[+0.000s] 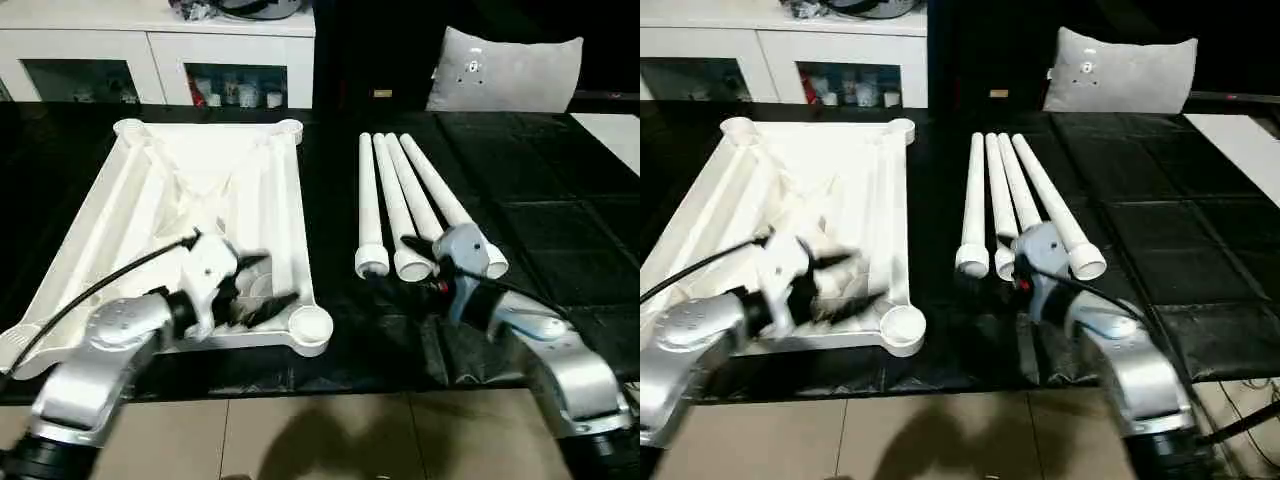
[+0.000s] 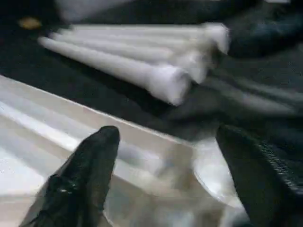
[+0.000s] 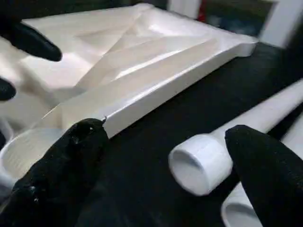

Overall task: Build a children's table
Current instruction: Move to table, then move table base

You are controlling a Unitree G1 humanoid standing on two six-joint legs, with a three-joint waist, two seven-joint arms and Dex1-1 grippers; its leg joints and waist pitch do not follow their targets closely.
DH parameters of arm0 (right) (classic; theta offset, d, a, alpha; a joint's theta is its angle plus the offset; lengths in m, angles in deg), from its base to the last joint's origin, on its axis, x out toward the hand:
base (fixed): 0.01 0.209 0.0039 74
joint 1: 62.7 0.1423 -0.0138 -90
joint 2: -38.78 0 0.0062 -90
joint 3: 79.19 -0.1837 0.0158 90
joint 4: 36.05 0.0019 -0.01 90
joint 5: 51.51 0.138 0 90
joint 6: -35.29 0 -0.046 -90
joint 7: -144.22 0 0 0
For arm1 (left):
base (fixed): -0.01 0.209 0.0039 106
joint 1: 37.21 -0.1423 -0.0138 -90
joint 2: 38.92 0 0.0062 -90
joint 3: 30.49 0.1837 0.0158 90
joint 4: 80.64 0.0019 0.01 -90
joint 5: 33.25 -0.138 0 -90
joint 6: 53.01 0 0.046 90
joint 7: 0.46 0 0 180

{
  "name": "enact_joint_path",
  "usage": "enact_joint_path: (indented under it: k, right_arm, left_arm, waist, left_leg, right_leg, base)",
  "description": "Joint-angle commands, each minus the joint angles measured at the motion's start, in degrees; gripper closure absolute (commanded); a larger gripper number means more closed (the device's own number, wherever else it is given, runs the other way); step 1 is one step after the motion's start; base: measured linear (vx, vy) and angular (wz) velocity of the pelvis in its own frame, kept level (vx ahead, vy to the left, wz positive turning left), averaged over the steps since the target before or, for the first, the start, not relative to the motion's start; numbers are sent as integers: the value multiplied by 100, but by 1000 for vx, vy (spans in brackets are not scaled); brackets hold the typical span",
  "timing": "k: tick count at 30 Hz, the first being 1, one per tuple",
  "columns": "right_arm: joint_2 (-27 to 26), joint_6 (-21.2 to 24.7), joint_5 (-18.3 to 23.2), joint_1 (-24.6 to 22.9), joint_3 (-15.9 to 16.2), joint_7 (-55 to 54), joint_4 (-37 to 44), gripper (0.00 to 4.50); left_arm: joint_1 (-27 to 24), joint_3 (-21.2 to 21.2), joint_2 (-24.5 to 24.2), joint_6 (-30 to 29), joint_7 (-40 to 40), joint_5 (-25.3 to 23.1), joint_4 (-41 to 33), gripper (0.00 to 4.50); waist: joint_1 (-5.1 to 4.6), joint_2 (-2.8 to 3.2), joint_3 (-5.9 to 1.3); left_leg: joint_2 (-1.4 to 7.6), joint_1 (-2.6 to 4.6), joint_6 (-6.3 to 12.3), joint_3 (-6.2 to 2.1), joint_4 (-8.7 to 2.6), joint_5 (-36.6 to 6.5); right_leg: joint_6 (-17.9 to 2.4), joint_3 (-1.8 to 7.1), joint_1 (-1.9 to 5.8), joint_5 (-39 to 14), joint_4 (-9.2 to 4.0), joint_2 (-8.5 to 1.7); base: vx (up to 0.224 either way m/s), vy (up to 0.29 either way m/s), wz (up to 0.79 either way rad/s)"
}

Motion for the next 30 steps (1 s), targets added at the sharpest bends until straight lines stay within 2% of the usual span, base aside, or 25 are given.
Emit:
enact_joint_path:
  k: [1, 2, 3, 7, 10, 12, 14, 15, 17, 20, 21, 27, 30]
  right_arm:
    - [106, -80, 137, 96, 43, 274, 141, 0]
    - [106, -80, 137, 96, 43, 274, 141, 0]
    - [194, -100, 169, 93, 83, 496, 144, 0]
    - [291, -88, 200, 71, 173, 762, 146, 0]
    - [333, -55, 245, 44, 275, 935, 178, 0]
    - [344, -41, 257, 37, 302, 974, 186, 0]
    - [352, -4, 282, 21, 341, 1022, 217, 0]
    - [357, 34, 301, 9, 364, 1070, 244, 0]
    - [383, 80, 314, -10, 406, 1155, 290, 0]
    - [468, 184, 329, -48, 489, 1288, 369, 0]
    - [520, 240, 311, -68, 540, 1343, 399, 0]
    - [571, 280, 186, -55, 630, 1355, 362, 0]
    - [468, 334, 296, -33, 584, 1324, 396, 0]
  left_arm:
    - [101, 76, -156, -15, 342, 59, 42, 104]
    - [101, 76, -156, -15, 342, 59, 42, 118]
    - [147, 168, -405, -17, 710, 105, 138, 128]
    - [216, 427, -765, 33, 1275, -27, 343, 148]
    - [406, 677, -869, 348, 1494, -375, 813, 171]
    - [481, 730, -863, 438, 1526, -469, 974, 171]
    - [596, 776, -845, 550, 1560, -568, 1217, 199]
    - [687, 813, -843, 620, 1586, -610, 1386, 206]
    - [804, 859, -845, 713, 1621, -663, 1600, 206]
    - [911, 905, -841, 768, 1709, -696, 1781, 234]
    - [963, 927, -835, 797, 1763, -713, 1871, 240]
    - [1064, 975, -791, 906, 1827, -810, 2141, 282]
    - [1088, 964, -758, 930, 1790, -826, 2233, 302]
  waist:
    - [26, 73, -274]
    - [27, 75, -269]
    - [29, 80, -252]
    - [19, 88, -241]
    - [29, 90, -250]
    - [49, 91, -261]
    - [70, 100, -274]
    - [76, 138, -276]
    - [99, 143, -286]
    - [112, 140, -293]
    - [114, 165, -287]
    - [123, 164, -276]
    - [134, 155, -274]
  left_leg:
    - [250, -7, 215, -39, -393, -617]
    - [257, -2, 201, -40, -398, -658]
    - [266, 13, 151, -40, -416, -811]
    - [269, 33, 80, -40, -439, -994]
    - [268, 34, 78, -38, -436, -911]
    - [265, 38, 82, -31, -428, -847]
    - [273, 38, 62, -34, -421, -780]
    - [267, 46, 53, -30, -418, -795]
    - [266, 52, 43, -32, -412, -779]
    - [273, 38, 18, -39, -412, -736]
    - [270, 31, 6, -40, -411, -759]
    - [277, 30, -23, -39, -412, -843]
    - [273, 28, -3, -35, -409, -831]
  right_leg:
    - [-1078, 240, 325, -432, -398, -433]
    - [-1083, 242, 320, -490, -408, -441]
    - [-1081, 243, 310, -716, -426, -448]
    - [-1011, 261, 302, -1065, -448, -463]
    - [-1024, 262, 302, -951, -451, -461]
    - [-1012, 266, 305, -848, -444, -459]
    - [-1051, 263, 311, -690, -423, -467]
    - [-1066, 260, 303, -629, -425, -457]
    - [-1095, 259, 314, -494, -408, -460]
    - [-1170, 258, 338, -349, -384, -477]
    - [-1182, 255, 335, -388, -388, -476]
    - [-1187, 260, 339, -612, -416, -490]
    - [-1174, 263, 336, -683, -420, -496]
  base:
    - [0, 0, 0]
    - [0, 0, 0]
    - [0, 0, 0]
    - [0, 0, 0]
    - [0, 0, 0]
    - [0, 0, 0]
    - [0, 0, 0]
    - [0, 0, 0]
    - [0, 0, 0]
    - [0, 0, 0]
    - [0, 0, 0]
    - [0, 0, 0]
    - [0, 0, 0]
